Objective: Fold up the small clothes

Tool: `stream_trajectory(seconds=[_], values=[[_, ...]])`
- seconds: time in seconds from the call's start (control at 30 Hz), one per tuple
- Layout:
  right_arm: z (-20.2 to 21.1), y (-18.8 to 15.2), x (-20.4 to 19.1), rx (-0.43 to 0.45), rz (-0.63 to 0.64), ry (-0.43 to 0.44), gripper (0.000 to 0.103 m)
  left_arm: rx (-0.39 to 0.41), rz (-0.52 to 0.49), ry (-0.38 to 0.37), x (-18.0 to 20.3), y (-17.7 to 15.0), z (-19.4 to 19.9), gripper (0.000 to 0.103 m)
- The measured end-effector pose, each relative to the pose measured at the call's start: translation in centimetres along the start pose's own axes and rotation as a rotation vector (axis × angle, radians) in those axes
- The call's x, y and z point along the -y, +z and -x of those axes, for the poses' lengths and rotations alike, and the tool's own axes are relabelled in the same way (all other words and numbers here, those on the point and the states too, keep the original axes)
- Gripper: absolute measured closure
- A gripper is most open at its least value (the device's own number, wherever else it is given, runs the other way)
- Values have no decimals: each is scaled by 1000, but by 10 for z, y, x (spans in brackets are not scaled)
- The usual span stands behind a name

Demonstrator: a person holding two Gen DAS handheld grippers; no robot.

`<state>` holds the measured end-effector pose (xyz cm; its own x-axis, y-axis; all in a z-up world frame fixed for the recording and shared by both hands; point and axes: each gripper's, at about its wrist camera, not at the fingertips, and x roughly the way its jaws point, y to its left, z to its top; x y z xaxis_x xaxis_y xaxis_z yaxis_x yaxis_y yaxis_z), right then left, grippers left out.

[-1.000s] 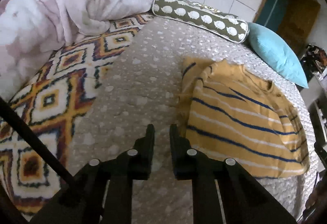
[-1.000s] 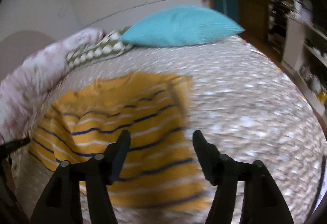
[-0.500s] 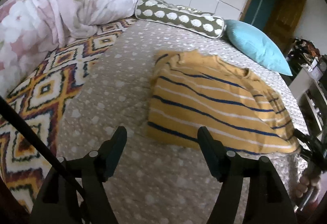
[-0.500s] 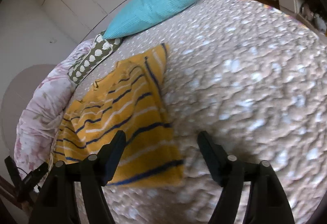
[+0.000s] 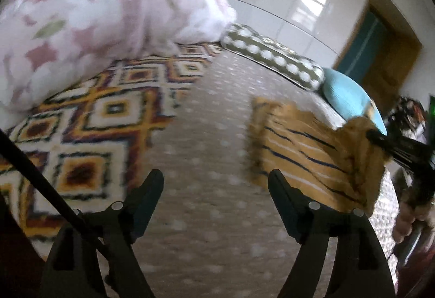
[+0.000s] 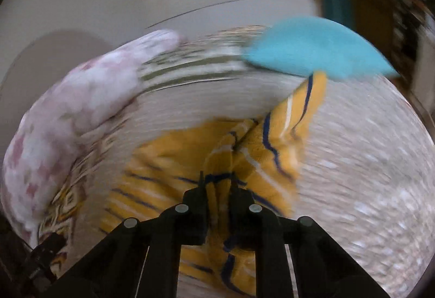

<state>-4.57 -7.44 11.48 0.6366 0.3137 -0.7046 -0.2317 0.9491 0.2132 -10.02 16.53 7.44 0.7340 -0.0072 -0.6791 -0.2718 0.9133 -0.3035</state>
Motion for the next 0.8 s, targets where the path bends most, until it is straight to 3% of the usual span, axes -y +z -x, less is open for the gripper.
stream_trajectory(seconds=[0.1,0.23,0.37,0.47,0.53,0.67,0.73,0.8], values=[[-46,-5,-64,-76,93,63,90,8,32,41,-26,2,4,25],[-106,-35,-126,-181,222,46,91,9,89,68,-59,1,9,25],[-127,-44,-141,-186,256,6,90,5,112,83,-71,0,7,25],[-123,-43,-141,-191,279,24,85,-16,143,44,-65,4,-3,25],[-108,-38,-138,-199,272,115,63,-23,153,-5,-56,9,-6,25],[-41,-11,-85,-124,93,378,53,-24,111,-35,-29,24,-14,17],[-11,-1,-52,-45,44,373,32,-15,73,-40,-11,32,-20,13],[8,7,-14,26,9,284,20,-17,31,-49,9,40,-31,11]])
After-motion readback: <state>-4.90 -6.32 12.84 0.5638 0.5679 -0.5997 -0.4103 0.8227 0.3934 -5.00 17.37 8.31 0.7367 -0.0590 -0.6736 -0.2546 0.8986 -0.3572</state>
